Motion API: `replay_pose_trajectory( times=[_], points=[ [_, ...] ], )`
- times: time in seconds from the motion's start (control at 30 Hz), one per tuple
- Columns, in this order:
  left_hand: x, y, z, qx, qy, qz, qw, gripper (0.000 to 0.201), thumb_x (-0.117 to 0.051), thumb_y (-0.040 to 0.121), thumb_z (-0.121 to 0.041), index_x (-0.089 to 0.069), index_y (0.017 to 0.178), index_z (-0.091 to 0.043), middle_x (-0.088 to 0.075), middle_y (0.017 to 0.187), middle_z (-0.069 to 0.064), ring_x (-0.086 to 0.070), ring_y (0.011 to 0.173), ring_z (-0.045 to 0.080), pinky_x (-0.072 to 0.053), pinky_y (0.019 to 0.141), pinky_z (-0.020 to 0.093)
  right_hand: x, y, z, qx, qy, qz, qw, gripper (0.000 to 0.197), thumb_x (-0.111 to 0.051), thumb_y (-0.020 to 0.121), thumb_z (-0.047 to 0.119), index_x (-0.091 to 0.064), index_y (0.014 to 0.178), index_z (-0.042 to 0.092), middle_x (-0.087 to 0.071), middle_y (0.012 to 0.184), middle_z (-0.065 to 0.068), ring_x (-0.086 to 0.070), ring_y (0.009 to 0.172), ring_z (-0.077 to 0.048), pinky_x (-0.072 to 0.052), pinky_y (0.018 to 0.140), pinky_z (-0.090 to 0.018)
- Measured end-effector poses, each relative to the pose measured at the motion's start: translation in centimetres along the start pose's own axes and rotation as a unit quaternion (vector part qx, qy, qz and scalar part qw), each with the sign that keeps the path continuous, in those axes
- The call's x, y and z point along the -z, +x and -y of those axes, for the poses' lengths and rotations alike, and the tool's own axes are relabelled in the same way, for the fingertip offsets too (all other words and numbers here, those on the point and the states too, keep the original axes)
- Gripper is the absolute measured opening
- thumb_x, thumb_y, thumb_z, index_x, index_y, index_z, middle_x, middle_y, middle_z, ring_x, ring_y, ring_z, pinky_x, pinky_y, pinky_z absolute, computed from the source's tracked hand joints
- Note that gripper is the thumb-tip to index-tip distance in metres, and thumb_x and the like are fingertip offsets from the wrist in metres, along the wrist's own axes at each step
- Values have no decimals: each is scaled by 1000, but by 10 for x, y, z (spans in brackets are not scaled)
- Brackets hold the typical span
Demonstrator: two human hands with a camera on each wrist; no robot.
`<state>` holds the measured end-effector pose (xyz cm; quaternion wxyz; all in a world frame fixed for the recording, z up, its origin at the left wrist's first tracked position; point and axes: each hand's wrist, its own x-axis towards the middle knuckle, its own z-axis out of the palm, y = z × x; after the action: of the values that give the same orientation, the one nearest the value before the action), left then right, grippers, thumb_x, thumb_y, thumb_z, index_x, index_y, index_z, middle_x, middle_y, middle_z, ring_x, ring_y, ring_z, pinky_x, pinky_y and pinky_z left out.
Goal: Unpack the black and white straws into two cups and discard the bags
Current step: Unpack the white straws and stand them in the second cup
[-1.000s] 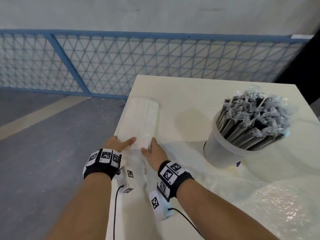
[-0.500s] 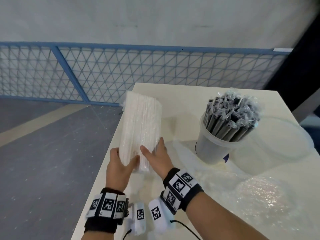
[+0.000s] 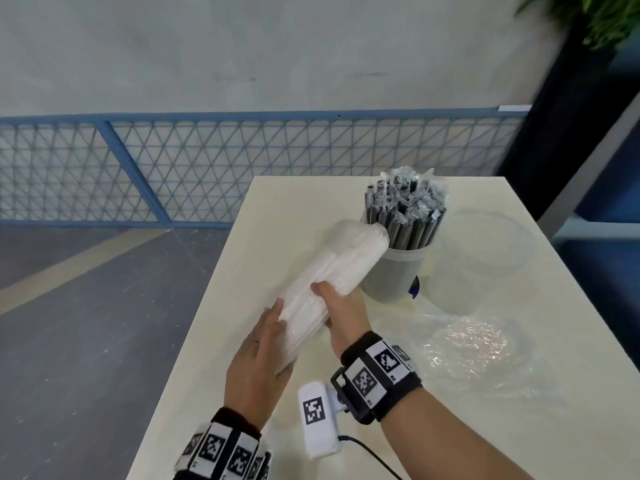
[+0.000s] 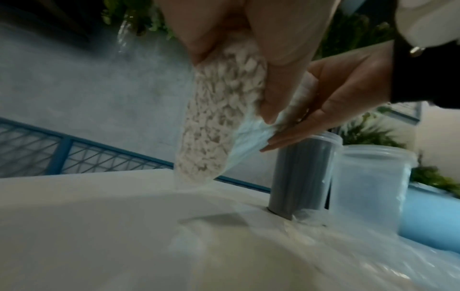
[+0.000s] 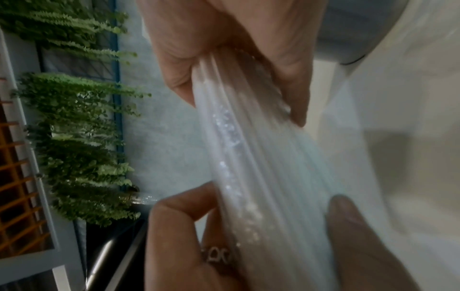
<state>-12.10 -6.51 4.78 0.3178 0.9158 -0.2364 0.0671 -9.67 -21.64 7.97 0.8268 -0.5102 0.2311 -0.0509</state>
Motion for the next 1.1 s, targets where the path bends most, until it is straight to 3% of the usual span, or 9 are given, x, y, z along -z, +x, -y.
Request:
replay_pose_trajectory(
  times=[0.1, 0.2, 0.37, 0.53, 0.63, 0.7, 0.8, 1.0, 1.1],
  points=[
    [-4, 3, -7, -28, -83, 67, 994, 101, -71, 69, -45, -8, 145, -24, -17, 143, -37, -26, 138, 2, -28, 110, 21, 19, -10, 8, 34, 0, 20, 999, 31, -64, 70, 6, -60, 101, 5, -66, 92, -12, -64, 88, -27, -51, 74, -38],
    [-3, 21, -17, 27, -189, 113, 975, 108, -73, 70, -41, 9, 141, -29, 5, 149, -25, 0, 140, -5, -7, 116, 19, 34, -21, 12, 54, -21, 33, 998, 34, -61, 66, 10, -61, 99, 6, -68, 92, -7, -65, 86, -20, -52, 72, -33],
    [13, 56, -40, 65, -281, 176, 941, 94, -63, 63, -56, -13, 137, -30, -35, 131, -26, -42, 113, -19, -35, 91, 0, 71, -38, 23, 35, -34, 59, 997, 36, -54, 67, 13, -60, 100, 0, -67, 97, -14, -66, 88, -23, -53, 79, -39],
    [0, 72, -68, 100, -421, 232, 871, 89, -85, 31, -59, -52, 109, -33, -68, 107, -9, -63, 101, 3, -54, 75, 18, 111, -51, 37, 47, -36, 13, 998, 18, -53, 78, 21, -67, 89, 21, -72, 88, 3, -68, 85, -15, -54, 75, -29],
    [-18, 72, -92, 91, -447, 235, 858, 87, -91, 34, -40, -57, 112, -22, -70, 107, -6, -65, 102, 8, -54, 78, 22, 130, -58, 49, 94, -61, -18, 994, 42, -44, 95, 12, -60, 63, 35, -65, 62, 20, -61, 70, 1, -47, 64, -15],
    [-32, 71, -107, 101, -463, 210, 855, 81, -88, 39, -30, -57, 114, -17, -70, 109, -1, -65, 103, 13, -55, 81, 27, 144, -64, 58, 143, -90, -57, 984, 35, -43, 95, 9, -54, 70, 31, -60, 57, 24, -59, 62, 13, -47, 60, -8],
    [-46, 73, -129, 117, -501, 168, 841, 69, -86, 43, -21, -61, 107, -15, -72, 103, -1, -66, 100, 15, -57, 79, 28, 157, -61, 74, 219, -165, -94, 957, 10, -49, 92, 25, -58, 89, 23, -63, 76, 18, -60, 76, 2, -45, 72, -20],
    [-63, 92, -162, 101, -486, 116, 860, 62, -90, 46, -19, -60, 100, -26, -68, 106, -3, -64, 103, 15, -52, 87, 34, 181, -50, 102, 279, -241, -149, 918, 27, -52, 92, 19, -56, 119, 16, -63, 108, 2, -59, 98, -12, -46, 85, -26],
    [-73, 96, -158, 104, -462, 91, 876, 61, -88, 47, -20, -58, 100, -30, -67, 105, -5, -63, 103, 15, -51, 89, 35, 189, -46, 103, 271, -228, -151, 923, 23, -55, 91, 18, -60, 113, 22, -62, 108, 3, -61, 99, -15, -52, 84, -32]
  ],
)
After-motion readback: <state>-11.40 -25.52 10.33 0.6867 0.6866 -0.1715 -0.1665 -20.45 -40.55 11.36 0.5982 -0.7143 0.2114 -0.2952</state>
